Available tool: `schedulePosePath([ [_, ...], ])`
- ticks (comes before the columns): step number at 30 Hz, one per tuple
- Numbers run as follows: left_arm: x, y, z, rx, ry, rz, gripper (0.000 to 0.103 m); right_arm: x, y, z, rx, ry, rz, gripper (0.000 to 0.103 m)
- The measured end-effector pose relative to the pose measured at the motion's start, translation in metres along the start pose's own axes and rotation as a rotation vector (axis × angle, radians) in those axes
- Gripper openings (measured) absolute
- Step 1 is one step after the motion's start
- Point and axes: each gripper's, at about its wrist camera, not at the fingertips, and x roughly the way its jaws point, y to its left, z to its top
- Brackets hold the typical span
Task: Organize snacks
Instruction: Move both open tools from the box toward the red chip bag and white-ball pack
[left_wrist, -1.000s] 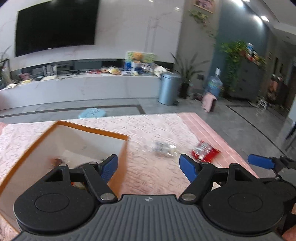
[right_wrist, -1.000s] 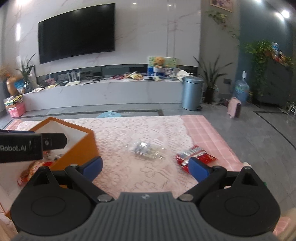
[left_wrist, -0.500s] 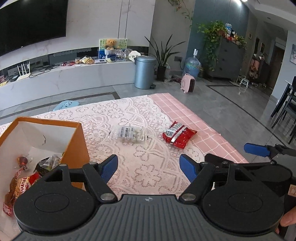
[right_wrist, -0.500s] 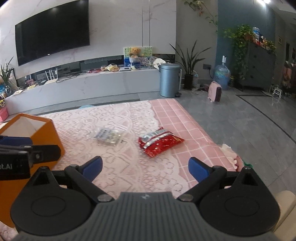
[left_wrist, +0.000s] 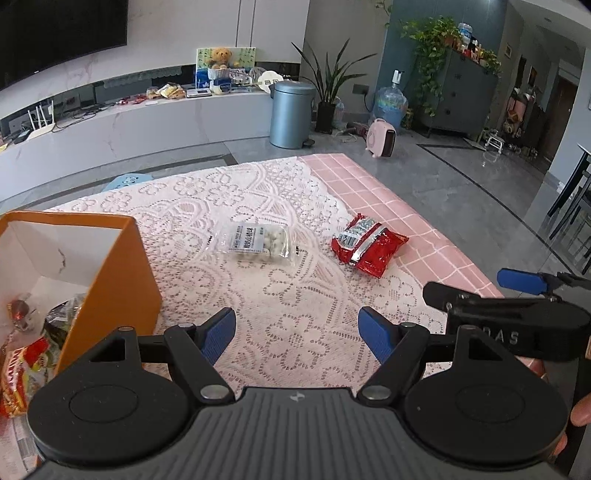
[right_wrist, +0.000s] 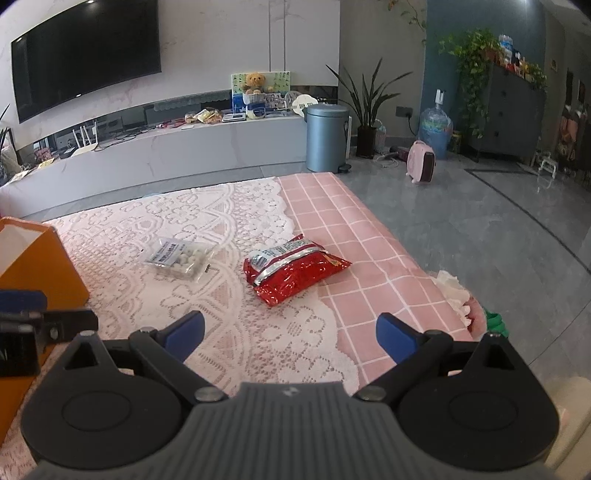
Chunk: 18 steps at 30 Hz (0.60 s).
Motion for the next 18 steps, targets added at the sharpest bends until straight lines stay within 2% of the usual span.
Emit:
schedulePosePath([
  [6,0.012,0.001,-0.004,0.001,-0.009,-0.025,0.084,0.024,-0.003,0.006,0.007,0.017,0.002,0.091],
  [8,0.016,0.001,-0.005,0.002,-0.013,-0.037,0.079,0.033,-0.004,0.007,0.012,0.031,0.006,0.083],
  [10,0.020,0.002,-0.004,-0.002,-0.014,-0.045,0.079,0.042,-0.003,0.008,0.014,0.047,0.010,0.083],
  [12,0.025,0.003,-0.003,-0.010,-0.018,-0.049,0.077,0.051,-0.003,0.009,0.018,0.058,0.017,0.075],
  [14,0.030,0.005,-0.002,-0.028,-0.016,-0.049,0.072,0.058,-0.002,0.011,0.018,0.066,0.026,0.074],
  [18,0.043,0.008,0.006,-0.037,-0.019,-0.030,0.071,0.076,-0.002,0.019,0.029,0.073,0.039,0.074],
])
